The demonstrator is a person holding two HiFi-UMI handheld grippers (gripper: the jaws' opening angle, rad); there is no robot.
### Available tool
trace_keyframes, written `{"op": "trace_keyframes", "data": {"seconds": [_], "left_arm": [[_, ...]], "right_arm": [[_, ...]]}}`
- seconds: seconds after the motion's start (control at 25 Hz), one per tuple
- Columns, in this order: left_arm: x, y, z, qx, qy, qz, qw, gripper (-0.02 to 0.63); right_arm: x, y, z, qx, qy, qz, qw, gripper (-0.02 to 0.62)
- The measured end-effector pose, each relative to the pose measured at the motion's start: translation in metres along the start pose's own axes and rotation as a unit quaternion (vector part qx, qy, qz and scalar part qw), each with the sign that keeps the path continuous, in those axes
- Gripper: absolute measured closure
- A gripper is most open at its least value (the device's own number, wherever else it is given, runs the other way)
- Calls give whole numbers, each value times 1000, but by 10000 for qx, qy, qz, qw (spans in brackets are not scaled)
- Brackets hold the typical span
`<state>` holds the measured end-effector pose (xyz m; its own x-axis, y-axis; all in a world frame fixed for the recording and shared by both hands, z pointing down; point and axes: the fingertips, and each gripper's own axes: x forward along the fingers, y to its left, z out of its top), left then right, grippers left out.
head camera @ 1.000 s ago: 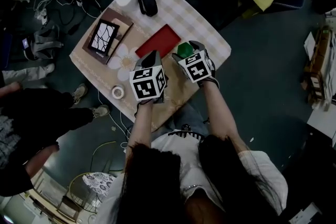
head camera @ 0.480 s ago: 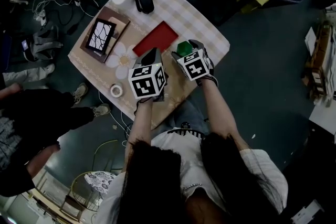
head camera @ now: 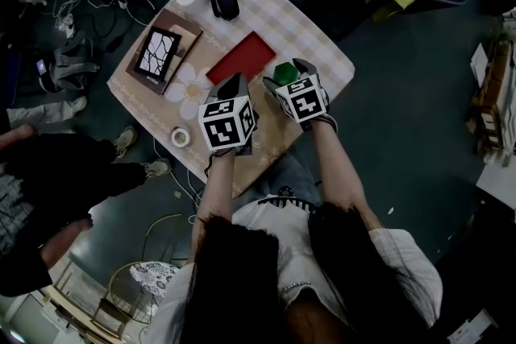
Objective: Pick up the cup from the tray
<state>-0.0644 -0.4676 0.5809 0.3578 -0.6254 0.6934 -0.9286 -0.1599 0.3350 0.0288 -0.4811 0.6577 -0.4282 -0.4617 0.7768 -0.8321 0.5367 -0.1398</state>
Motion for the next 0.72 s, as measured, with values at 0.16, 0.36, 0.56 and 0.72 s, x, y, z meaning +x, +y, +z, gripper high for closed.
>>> {"op": "trace_keyframes", "data": {"seconds": [0.16,0.36,0.56,0.72], "left_arm": [[-3,-3,1,9,-64,-24,10000,601],[-9,-6,7,3,-199,-59,9998,601],[-19,-11,9,23,-326,-89,9994,601],[-30,-16,12,46,-471,-118,9988,601]], "right_arm": [[-10,0,9,22,-169,-13,9999,219],[-26,1,26,36,-455,-18,9990,219],[-49,6,45,143,-790,15,9968,221],[-67,19,54,197,-1020,102,9945,224]]}}
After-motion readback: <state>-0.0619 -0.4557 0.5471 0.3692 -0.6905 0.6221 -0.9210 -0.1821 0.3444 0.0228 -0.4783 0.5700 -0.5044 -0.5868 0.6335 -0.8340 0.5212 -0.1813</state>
